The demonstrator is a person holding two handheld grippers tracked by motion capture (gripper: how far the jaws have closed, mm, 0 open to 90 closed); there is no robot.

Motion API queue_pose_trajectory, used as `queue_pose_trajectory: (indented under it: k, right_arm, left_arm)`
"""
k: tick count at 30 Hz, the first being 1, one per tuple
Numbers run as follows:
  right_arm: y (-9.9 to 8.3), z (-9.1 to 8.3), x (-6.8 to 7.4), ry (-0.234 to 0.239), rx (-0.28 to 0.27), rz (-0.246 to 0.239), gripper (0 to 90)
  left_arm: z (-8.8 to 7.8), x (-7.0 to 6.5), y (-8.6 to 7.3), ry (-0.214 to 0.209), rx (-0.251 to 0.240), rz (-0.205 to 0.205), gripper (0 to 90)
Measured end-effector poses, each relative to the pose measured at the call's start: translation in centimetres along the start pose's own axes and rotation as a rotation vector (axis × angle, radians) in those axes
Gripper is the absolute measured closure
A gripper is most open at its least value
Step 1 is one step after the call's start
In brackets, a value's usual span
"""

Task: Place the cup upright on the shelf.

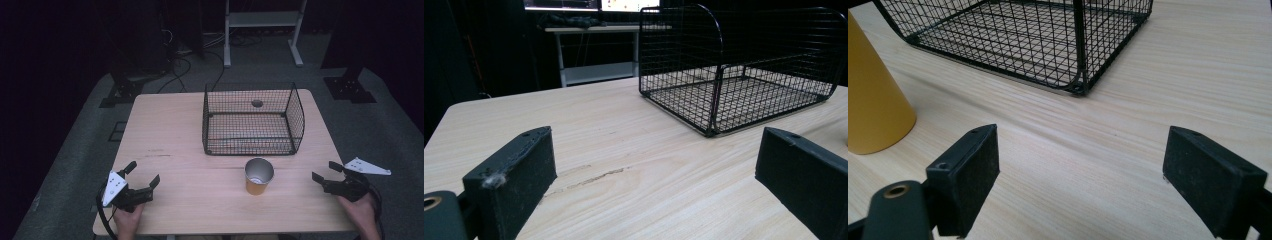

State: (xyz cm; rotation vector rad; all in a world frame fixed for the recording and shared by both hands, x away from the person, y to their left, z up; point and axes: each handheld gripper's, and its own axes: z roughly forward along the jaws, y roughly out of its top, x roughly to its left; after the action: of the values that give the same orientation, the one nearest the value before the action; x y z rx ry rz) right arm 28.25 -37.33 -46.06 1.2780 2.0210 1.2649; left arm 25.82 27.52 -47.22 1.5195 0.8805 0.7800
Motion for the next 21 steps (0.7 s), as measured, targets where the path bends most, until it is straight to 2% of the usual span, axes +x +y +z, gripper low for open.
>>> queue_pose_trajectory:
  k: [8,15,21]
  right_arm:
    - [-0.2,-0.3,0.5,-0.009,0.006,-0.002,13.5]
    - [-0.3,-0.6,1.8,0.003,0.005,-0.02,13.2]
    - [-0.4,-0.8,3.5,0.022,0.014,-0.048,13.0]
  left_arm:
    - [-0.1,0.0,-0.1,-0.001,0.0,-0.002,2.2]
    - [-0.1,-0.1,0.0,-0.005,-0.001,0.002,2.2]
    - [-0.1,-0.1,0.0,-0.007,-0.004,0.001,2.2]
